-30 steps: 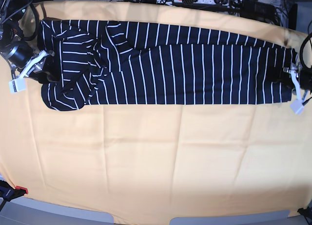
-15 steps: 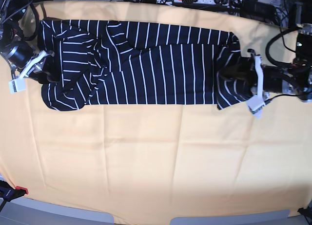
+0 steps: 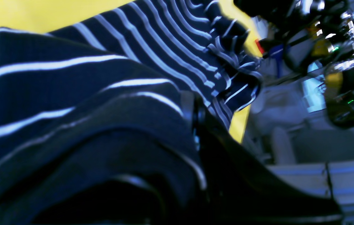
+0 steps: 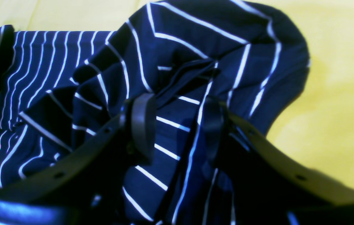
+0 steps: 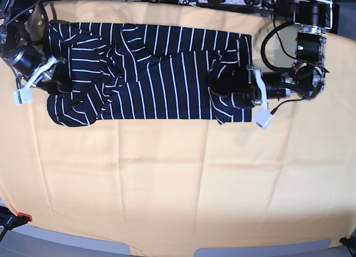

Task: Fold the T-shirt properly
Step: 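Fold the held end with the left gripper toward the right gripper, then press the folded end down and open the left gripper, withdrawing it, then grasp the folded layer with the left gripper and push it toward the right gripper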

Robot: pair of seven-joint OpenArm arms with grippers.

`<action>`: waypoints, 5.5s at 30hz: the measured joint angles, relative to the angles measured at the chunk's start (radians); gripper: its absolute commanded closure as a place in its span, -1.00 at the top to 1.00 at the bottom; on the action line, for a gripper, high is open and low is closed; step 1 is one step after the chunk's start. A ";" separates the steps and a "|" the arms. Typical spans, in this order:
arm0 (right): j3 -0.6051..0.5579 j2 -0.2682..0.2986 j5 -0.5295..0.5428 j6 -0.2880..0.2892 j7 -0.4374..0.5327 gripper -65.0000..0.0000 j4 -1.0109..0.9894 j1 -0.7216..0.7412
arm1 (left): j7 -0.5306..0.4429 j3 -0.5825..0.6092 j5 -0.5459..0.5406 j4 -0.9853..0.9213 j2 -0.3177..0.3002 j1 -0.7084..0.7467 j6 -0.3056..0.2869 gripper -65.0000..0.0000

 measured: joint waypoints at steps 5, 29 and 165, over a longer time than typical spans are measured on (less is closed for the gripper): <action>0.000 -0.001 0.000 0.000 0.000 -0.14 0.000 0.000 | 0.002 0.000 0.000 -0.003 0.060 0.000 -0.002 -1.00; 0.000 -0.001 0.000 0.000 0.000 -0.14 0.000 0.000 | 0.082 0.078 -0.015 0.010 0.065 -0.022 0.037 0.08; 0.000 -0.001 0.034 0.000 -0.022 -0.14 0.000 -0.023 | -0.232 0.101 0.485 0.548 0.196 0.173 -0.013 -1.00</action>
